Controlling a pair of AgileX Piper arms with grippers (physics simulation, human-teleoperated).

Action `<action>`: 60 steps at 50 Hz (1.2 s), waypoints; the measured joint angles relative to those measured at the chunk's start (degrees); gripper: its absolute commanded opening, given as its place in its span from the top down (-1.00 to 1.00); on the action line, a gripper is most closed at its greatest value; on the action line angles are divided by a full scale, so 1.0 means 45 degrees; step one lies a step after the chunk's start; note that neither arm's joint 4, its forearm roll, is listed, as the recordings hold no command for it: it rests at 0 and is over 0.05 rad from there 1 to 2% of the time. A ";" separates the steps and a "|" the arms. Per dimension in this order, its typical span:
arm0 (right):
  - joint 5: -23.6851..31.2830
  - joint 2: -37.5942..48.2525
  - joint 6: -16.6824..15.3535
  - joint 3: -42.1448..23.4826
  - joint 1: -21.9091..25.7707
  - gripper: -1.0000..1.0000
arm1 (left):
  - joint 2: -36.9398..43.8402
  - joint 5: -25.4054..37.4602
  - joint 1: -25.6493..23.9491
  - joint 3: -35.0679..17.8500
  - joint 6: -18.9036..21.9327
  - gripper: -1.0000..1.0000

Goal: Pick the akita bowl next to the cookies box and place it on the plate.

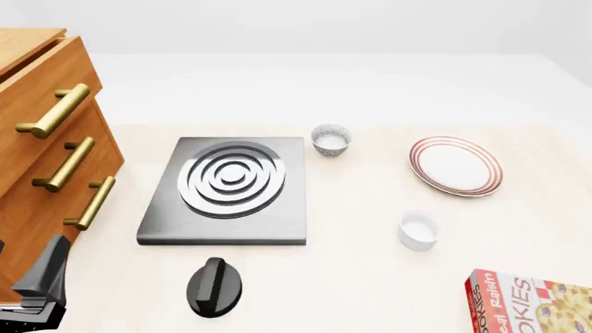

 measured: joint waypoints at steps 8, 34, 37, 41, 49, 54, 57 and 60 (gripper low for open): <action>-0.0517 0.0378 -0.0098 0.0396 0.0011 -1.00 | 0.0000 0.0000 0.0000 0.0000 0.0000 -1.00; -0.1615 0.1931 -0.0541 0.0791 0.0017 -1.00 | 0.0000 0.0000 0.0000 0.0000 0.0000 -1.00; -0.1727 0.2109 -0.0586 0.0822 0.0014 -1.00 | 0.0000 0.0000 0.0000 0.0000 0.0000 -1.00; -0.1861 0.2330 -0.0663 0.0862 0.0002 -1.00 | 0.0000 0.0000 0.0000 0.0000 0.0000 -1.00; -0.2095 0.2733 -0.0776 0.0931 0.0028 -1.00 | 0.0000 0.0000 0.0000 0.0000 0.0000 -1.00; -0.2210 0.2953 -0.0851 0.0966 0.0030 -1.00 | 0.0000 0.0000 0.0000 0.0000 0.0000 -1.00; -0.2252 0.3068 -0.0890 0.0975 0.0029 -1.00 | 0.0000 0.0000 0.0000 0.0000 0.0000 -1.00; -0.2283 0.3157 -0.0914 0.0981 0.0043 -1.00 | 0.0000 0.0000 0.0000 0.0000 0.0000 -1.00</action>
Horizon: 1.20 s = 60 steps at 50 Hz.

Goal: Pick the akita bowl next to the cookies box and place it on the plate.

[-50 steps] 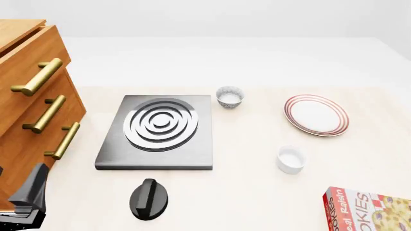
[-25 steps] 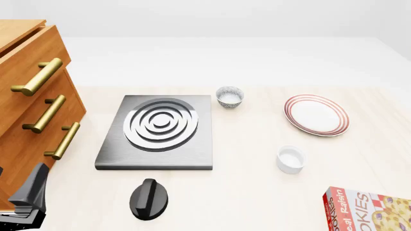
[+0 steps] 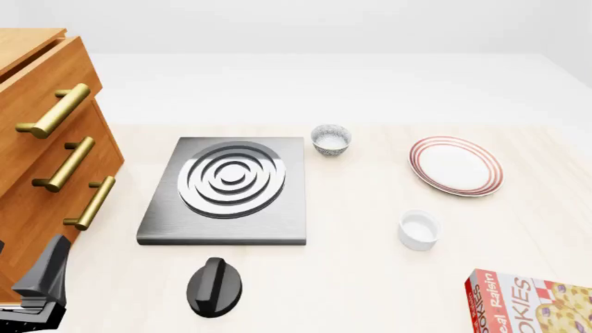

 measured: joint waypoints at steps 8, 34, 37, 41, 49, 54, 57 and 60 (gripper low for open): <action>-0.0018 0.0164 -0.0042 -0.0012 0.0038 -1.00 | 0.0000 0.0000 0.0000 0.0000 0.0000 -1.00; -0.0168 0.0064 0.0080 0.0000 0.0163 1.00 | 0.0000 0.0000 0.0000 0.0000 0.0000 -1.00; -0.0131 -0.0092 0.0092 0.0064 0.0220 1.00 | 0.0000 0.0000 0.0000 0.0000 0.0000 -1.00; -0.0040 -0.0382 0.0161 0.0182 0.0279 1.00 | 0.0000 0.0000 0.0000 0.0000 0.0000 -1.00; 0.0310 -0.1193 0.0362 0.0366 0.0347 1.00 | 0.0000 0.0000 0.0000 0.0000 0.0000 -1.00; 0.0646 -0.1787 0.0494 0.0404 0.0401 1.00 | 0.0000 0.0000 0.0000 0.0000 0.0000 -1.00; 0.0892 -0.2142 0.0557 0.0375 0.0426 1.00 | 0.0000 0.0000 0.0000 0.0000 0.0000 -1.00; 0.1166 -0.2488 0.0617 0.0307 0.0435 1.00 | 0.0000 0.0000 0.0000 0.0000 0.0000 -1.00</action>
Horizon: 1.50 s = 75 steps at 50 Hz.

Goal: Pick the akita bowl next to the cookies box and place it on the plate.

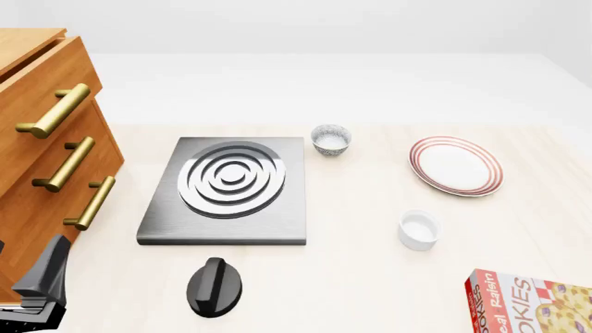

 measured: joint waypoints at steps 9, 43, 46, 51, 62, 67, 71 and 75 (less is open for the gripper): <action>0.0923 -0.0977 0.0077 -0.0362 0.0000 1.00 | 0.0000 0.0000 0.0000 0.0000 0.0000 -1.00; 0.3616 -0.3362 0.0027 -0.1614 0.1495 1.00 | 0.0000 0.0000 0.0000 0.0000 0.0000 -1.00; 0.3765 -0.3514 0.0023 -0.1645 0.1704 1.00 | 0.0000 0.0000 0.0000 0.0000 0.0000 -1.00; 0.3977 -0.3689 0.0035 -0.1698 0.2020 1.00 | 0.0000 0.0000 0.0000 0.0000 0.0000 -1.00; 0.4357 -0.3821 0.0323 -0.1993 0.2809 1.00 | 0.0000 0.0000 0.0000 0.0000 0.0000 -1.00; 0.4437 -0.3825 0.0596 -0.2113 0.3148 1.00 | 0.0000 0.0000 0.0000 0.0000 0.0000 -1.00; 0.4449 -0.3774 0.0730 -0.2167 0.3327 1.00 | 0.0000 0.0000 0.0000 0.0000 0.0000 -1.00; 0.4379 -0.3697 0.0943 -0.2174 0.3535 1.00 | 0.0000 0.0000 0.0000 0.0000 0.0000 -1.00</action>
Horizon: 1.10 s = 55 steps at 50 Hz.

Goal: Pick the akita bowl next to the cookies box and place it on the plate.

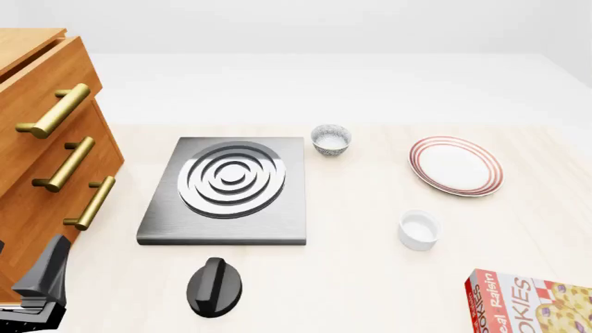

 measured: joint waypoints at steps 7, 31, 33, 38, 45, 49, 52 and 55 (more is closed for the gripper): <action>-0.0242 0.0148 0.0715 0.0065 0.0498 1.00 | 0.0000 0.0000 0.0000 0.0000 0.0000 -1.00; -0.2241 0.0739 0.4223 0.1632 0.2328 1.00 | 0.0000 0.0000 0.0000 0.0000 0.0000 -1.00; -0.2458 0.0799 0.4501 0.1816 0.2469 1.00 | 0.0000 0.0000 0.0000 0.0000 0.0000 -1.00; -0.3042 0.0973 0.5147 0.2244 0.2751 1.00 | 0.0000 0.0000 0.0000 0.0000 0.0000 -1.00; -0.3848 0.1266 0.5941 0.2707 0.3079 1.00 | 0.0000 0.0000 0.0000 0.0000 0.0000 -1.00; -0.4388 0.1460 0.6479 0.3041 0.3273 1.00 | 0.0000 0.0000 0.0000 0.0000 0.0000 -1.00; -0.4763 0.1623 0.6816 0.3249 0.3373 1.00 | 0.0000 0.0000 0.0000 0.0000 0.0000 -1.00; -0.5135 0.1784 0.7176 0.3450 0.3462 1.00 | 0.0000 0.0000 0.0000 0.0000 0.0000 -1.00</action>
